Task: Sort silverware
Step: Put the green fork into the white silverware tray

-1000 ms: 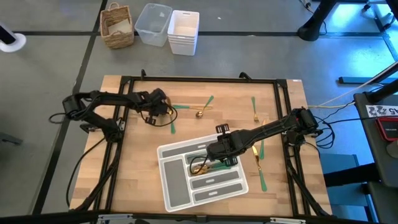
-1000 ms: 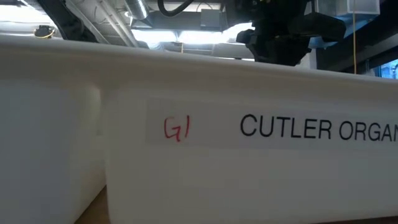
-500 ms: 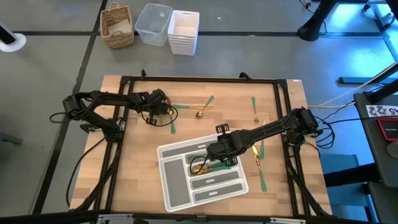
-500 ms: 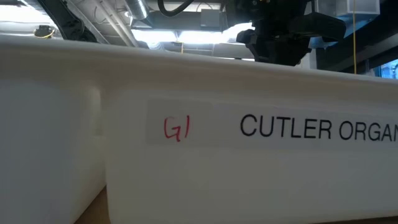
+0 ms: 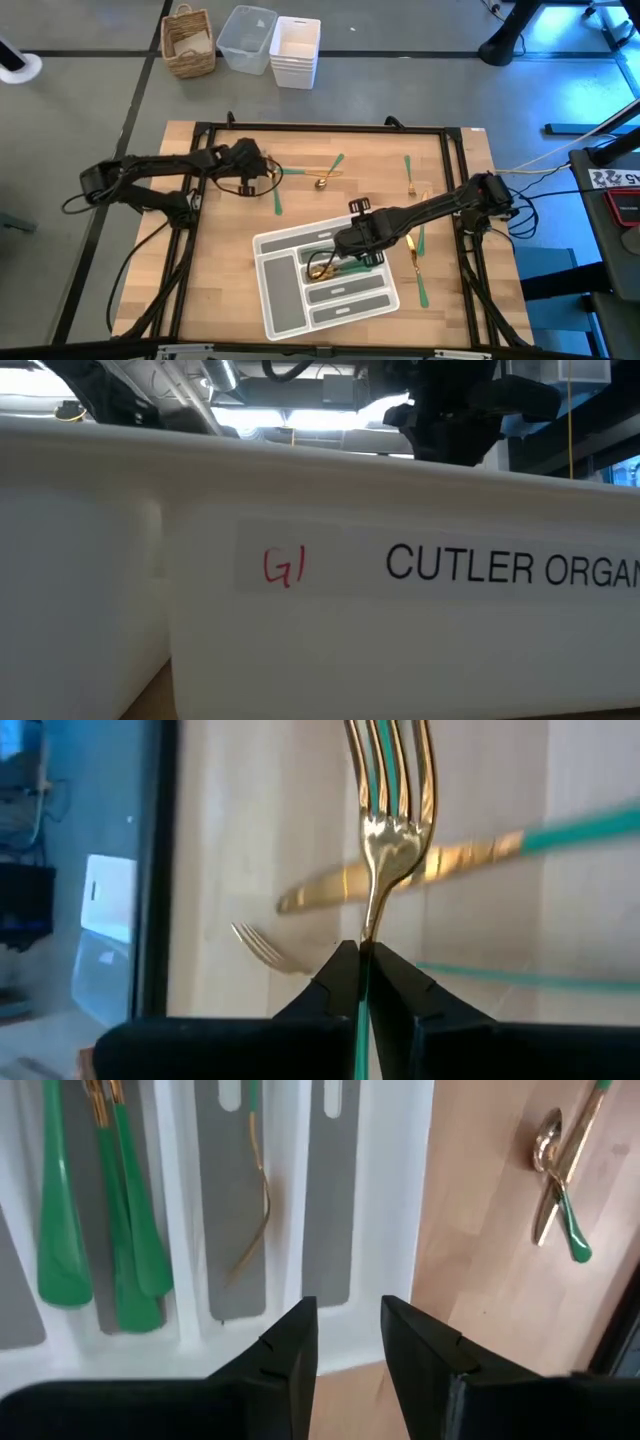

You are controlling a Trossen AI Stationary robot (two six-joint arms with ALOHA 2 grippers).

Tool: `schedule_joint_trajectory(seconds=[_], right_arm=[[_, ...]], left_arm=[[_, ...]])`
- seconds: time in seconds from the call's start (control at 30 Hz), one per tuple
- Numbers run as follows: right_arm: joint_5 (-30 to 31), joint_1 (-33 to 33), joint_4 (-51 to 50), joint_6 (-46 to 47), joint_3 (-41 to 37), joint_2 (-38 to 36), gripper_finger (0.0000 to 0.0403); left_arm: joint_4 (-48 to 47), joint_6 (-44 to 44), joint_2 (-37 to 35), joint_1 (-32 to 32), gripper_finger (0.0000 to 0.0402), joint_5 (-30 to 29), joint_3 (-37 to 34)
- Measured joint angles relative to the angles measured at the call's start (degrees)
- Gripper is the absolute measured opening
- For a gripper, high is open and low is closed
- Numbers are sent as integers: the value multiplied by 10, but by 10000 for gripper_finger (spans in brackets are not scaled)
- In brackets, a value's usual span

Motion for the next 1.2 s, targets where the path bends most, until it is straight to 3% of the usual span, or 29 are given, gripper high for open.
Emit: schedule_joint_trajectory(seconds=[0.1,0.23,0.47,0.77,1.0,1.2], right_arm=[[4,0,0,3,0,-22,115],[32,0,-1,3,0,-61,115],[110,-5,1,3,0,-134,115],[119,-58,3,3,0,-189,115],[109,-129,3,-26,0,-196,115],[23,-201,3,-79,-1,-204,115]], left_arm=[[-2,-51,-43,-22,6,13,0],[7,-151,-89,-65,3,76,1],[140,-301,-91,-180,3,133,1],[383,-433,17,-328,3,152,8],[402,-500,133,-386,3,152,68],[394,-541,226,-396,6,150,112]])
